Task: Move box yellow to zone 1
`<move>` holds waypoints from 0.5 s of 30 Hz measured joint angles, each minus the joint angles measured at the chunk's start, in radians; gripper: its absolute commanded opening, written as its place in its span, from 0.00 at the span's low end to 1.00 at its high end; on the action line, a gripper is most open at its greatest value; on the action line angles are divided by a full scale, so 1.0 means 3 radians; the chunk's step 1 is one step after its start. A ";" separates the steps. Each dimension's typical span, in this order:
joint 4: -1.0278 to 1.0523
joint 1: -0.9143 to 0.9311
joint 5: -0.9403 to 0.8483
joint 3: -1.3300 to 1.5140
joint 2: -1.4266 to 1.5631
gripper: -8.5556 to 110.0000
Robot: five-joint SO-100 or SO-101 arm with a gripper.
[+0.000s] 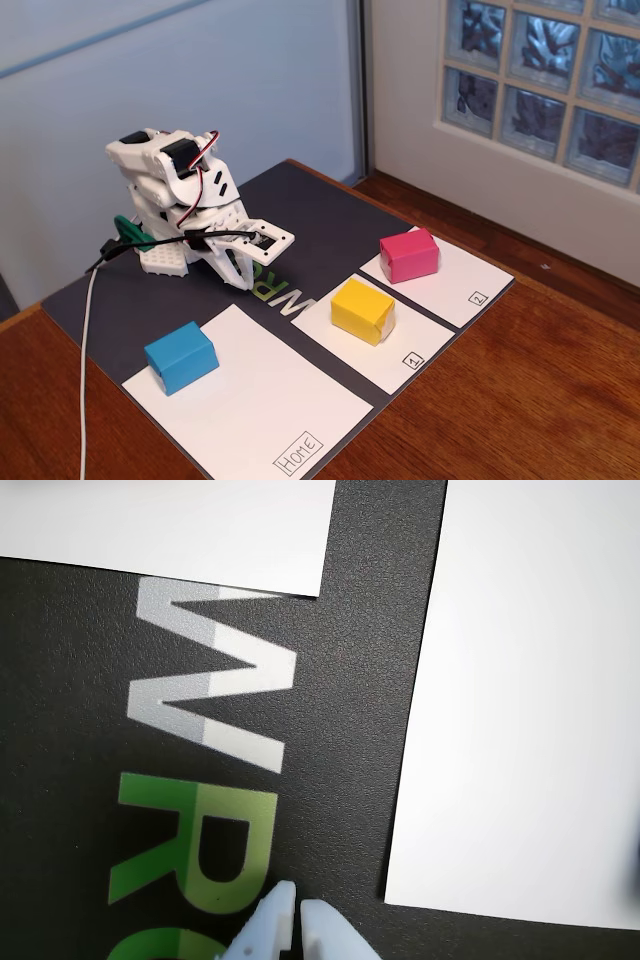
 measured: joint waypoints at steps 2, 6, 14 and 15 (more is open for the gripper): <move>0.0000 0.0000 0.0000 0.0000 0.0000 0.07; 0.0000 0.0000 0.0000 0.0000 0.0000 0.07; 0.0000 0.0000 0.0000 0.0000 0.0000 0.07; 0.0000 0.0000 0.0000 0.0000 0.0000 0.07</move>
